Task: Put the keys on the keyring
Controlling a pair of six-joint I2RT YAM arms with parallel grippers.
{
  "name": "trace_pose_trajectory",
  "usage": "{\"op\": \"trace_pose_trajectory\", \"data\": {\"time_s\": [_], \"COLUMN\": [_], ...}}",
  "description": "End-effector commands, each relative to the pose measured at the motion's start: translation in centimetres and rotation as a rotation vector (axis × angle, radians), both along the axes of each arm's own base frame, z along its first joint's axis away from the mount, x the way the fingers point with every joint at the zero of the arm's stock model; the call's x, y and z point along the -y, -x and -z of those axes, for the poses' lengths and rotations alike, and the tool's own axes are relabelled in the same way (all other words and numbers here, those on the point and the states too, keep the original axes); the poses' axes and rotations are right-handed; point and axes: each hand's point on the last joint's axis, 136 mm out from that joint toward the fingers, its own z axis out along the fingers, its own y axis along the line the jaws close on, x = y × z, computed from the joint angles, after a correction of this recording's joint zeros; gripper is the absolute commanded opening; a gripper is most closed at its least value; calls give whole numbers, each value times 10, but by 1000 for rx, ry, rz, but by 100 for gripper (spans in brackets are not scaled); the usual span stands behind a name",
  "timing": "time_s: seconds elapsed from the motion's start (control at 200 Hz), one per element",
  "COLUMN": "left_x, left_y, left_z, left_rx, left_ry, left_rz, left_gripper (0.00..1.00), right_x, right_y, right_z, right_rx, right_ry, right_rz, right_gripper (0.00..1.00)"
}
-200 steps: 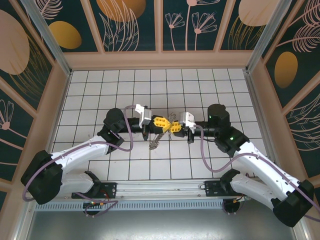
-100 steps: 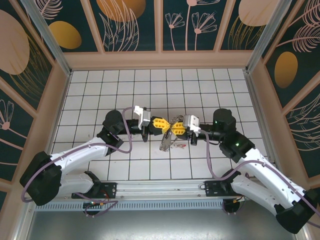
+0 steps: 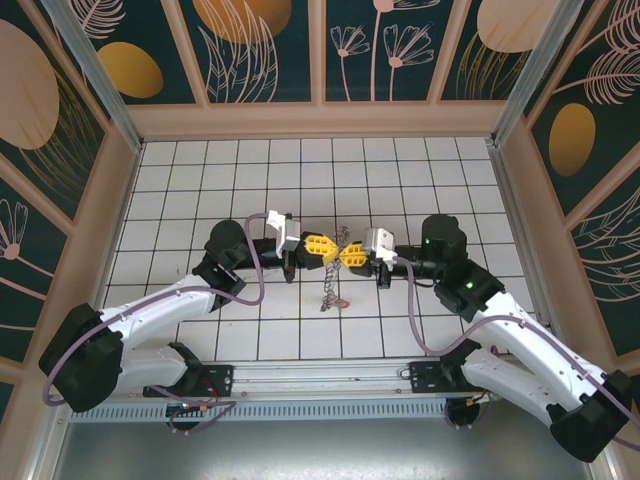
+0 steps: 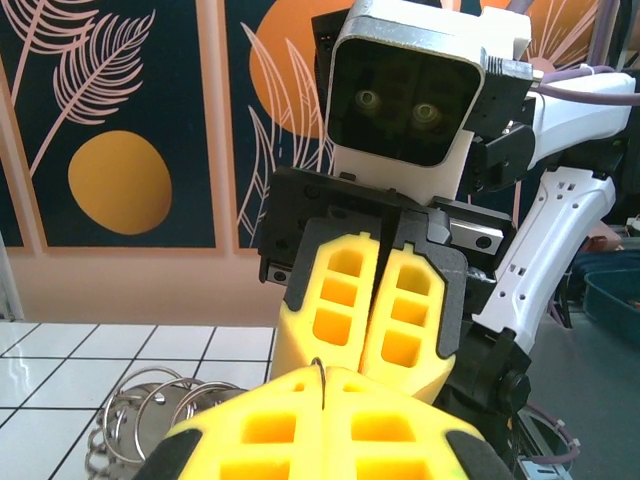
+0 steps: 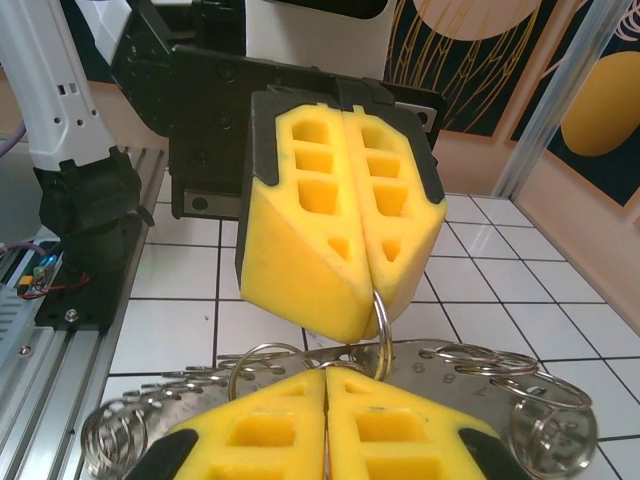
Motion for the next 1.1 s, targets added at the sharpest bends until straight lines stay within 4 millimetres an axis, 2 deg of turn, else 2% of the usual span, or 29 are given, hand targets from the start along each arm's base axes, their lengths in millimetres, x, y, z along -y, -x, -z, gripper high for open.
{"op": "trace_pose_trajectory", "data": {"time_s": [0.0,0.185,0.596,0.736,0.831,1.096], "left_x": [-2,-2,-2,-2,-2,-2], "left_y": [11,9,11,12,11,11], "left_z": [-11,-10,-13,-14,-15,-15], "left_rx": [28,28,42,45,41,35], "left_ry": [32,36,43,48,52,56], "left_rz": [34,21,32,36,36,42], "left_gripper": [0,0,0,0,0,0], "right_x": [-7,-4,21,16,10,-1], "right_y": [1,3,-3,-1,0,0], "right_z": [-16,-14,-19,-17,-13,-9], "right_rx": [55,62,57,29,7,0], "right_ry": [-38,-26,-50,-50,-41,-34], "right_rz": [-29,-28,56,17,-16,-49], "right_gripper": [11,15,16,22,23,14]}}
